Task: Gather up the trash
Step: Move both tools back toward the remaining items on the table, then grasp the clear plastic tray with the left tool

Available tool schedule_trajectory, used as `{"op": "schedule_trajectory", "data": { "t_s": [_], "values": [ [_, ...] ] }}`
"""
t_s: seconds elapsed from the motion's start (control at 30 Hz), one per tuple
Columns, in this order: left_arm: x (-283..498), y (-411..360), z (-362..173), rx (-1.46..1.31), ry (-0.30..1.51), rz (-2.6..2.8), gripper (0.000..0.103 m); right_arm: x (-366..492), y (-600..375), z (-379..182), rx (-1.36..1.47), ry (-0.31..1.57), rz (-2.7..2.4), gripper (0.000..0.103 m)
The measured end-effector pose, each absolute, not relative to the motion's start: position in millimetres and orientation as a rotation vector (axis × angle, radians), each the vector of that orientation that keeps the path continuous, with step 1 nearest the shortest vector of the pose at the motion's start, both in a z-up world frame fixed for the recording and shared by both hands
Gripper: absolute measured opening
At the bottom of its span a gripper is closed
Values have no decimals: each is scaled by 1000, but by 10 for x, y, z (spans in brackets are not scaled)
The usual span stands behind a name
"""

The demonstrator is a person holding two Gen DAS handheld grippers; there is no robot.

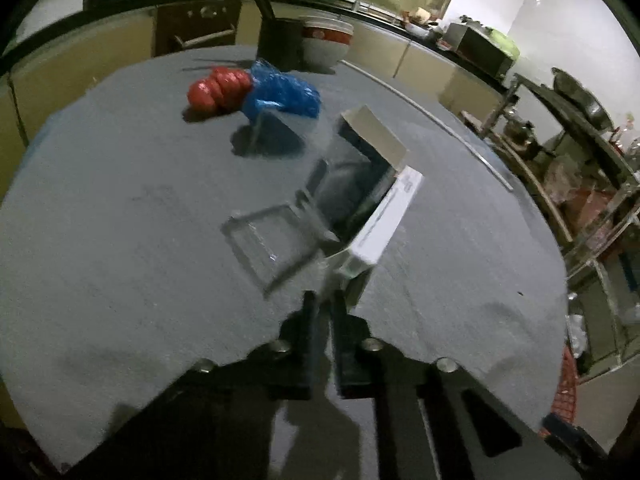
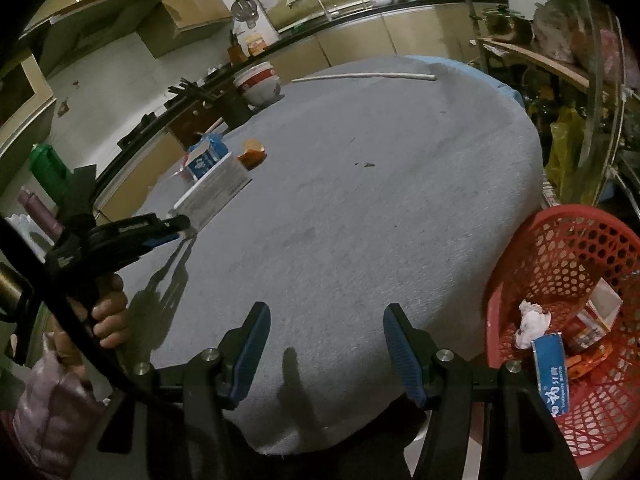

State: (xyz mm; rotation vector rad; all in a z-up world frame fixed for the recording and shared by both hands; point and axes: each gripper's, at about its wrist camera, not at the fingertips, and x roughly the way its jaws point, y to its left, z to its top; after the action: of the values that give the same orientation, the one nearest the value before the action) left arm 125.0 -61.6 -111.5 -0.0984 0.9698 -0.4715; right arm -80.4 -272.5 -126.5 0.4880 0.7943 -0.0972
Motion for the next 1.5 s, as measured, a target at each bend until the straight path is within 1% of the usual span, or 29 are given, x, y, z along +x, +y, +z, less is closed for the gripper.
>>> {"op": "schedule_trajectory", "data": {
  "t_s": [0.1, 0.23, 0.33, 0.37, 0.4, 0.43, 0.5, 0.57, 0.63, 0.67, 0.7, 0.93, 1.2, 1.4, 1.43, 1.47, 1.5],
  "values": [
    [1137, -641, -1103, -90, 953, -509, 4, -811, -2703, -1265, 485, 794, -97, 63],
    [960, -691, -1088, -70, 955, -574, 3, -808, -2683, -1268, 488, 795, -92, 63],
    [940, -591, -1078, -81, 961, -566, 3, -799, -2647, -1255, 478, 800, -84, 63],
    [954, -534, -1061, -78, 961, -552, 9, -800, -2643, -1257, 476, 801, -82, 63],
    [966, -478, -1030, -72, 955, -534, 18, -801, -2633, -1254, 472, 802, -81, 63],
    [992, -419, -991, -73, 938, -518, 24, -804, -2623, -1256, 468, 803, -82, 63],
    [1053, -311, -884, -83, 897, -470, 51, -806, -2608, -1262, 469, 808, -82, 63],
    [1134, -224, -757, -105, 852, -430, 60, -795, -2595, -1280, 473, 815, -80, 63],
    [1235, -186, -638, -105, 817, -399, 73, -775, -2575, -1275, 468, 815, -78, 63],
    [1283, -188, -600, -101, 806, -388, 84, -766, -2568, -1273, 469, 816, -72, 63],
    [1337, -200, -571, -97, 790, -390, 87, -757, -2560, -1271, 468, 817, -69, 63],
    [1666, -496, -566, 89, 792, -497, 87, -761, -2544, -1281, 468, 821, -56, 63],
    [1667, -799, -652, 410, 750, -655, 87, -754, -2554, -1288, 470, 822, -49, 63],
    [1696, -846, -768, 482, 744, -701, 87, -723, -2528, -1288, 460, 831, -53, 63],
    [1701, -829, -772, 471, 741, -705, 85, -719, -2519, -1288, 458, 832, -55, 63],
    [1703, -808, -775, 459, 738, -709, 75, -707, -2508, -1283, 454, 836, -57, 63],
    [1705, -785, -779, 446, 741, -711, 59, -699, -2501, -1280, 452, 838, -57, 63]
  ]
}}
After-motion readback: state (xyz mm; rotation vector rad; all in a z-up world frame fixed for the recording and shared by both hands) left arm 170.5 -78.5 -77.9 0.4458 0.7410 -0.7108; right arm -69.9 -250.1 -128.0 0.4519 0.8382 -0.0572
